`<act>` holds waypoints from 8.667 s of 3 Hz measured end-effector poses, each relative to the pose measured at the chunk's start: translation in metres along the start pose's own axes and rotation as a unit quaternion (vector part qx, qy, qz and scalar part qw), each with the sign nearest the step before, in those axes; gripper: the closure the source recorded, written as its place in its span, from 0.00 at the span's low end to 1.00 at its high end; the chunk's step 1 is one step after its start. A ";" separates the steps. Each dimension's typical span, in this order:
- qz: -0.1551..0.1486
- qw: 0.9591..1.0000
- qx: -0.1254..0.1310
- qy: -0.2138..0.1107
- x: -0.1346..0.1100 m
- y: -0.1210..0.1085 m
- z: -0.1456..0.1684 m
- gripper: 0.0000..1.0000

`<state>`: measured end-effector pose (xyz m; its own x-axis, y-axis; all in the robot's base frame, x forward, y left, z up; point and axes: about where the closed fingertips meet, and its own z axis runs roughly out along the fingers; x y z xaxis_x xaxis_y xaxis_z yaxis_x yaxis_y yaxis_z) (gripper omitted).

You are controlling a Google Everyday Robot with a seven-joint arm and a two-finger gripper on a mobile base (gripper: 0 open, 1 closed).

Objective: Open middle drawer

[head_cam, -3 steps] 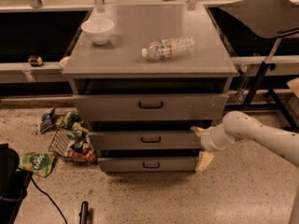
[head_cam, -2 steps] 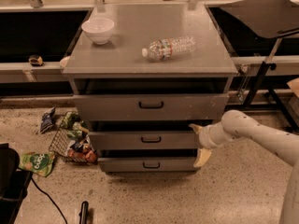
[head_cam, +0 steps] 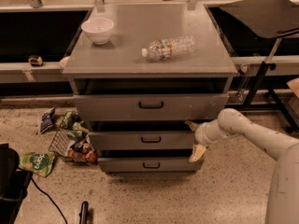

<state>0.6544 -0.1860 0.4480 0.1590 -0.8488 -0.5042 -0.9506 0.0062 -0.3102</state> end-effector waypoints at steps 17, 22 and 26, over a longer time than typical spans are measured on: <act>-0.009 0.989 -0.143 -0.044 -0.023 0.074 0.021 0.65; 0.023 0.975 -0.183 -0.126 -0.039 0.121 0.013 1.00; 0.023 0.967 -0.203 -0.153 -0.043 0.127 0.012 0.82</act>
Offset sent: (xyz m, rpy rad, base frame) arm 0.0144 0.0179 -0.0371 0.1066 0.0691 0.0599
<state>0.5304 -0.1422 0.4206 0.1268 -0.6565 -0.7436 -0.9748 -0.2211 0.0289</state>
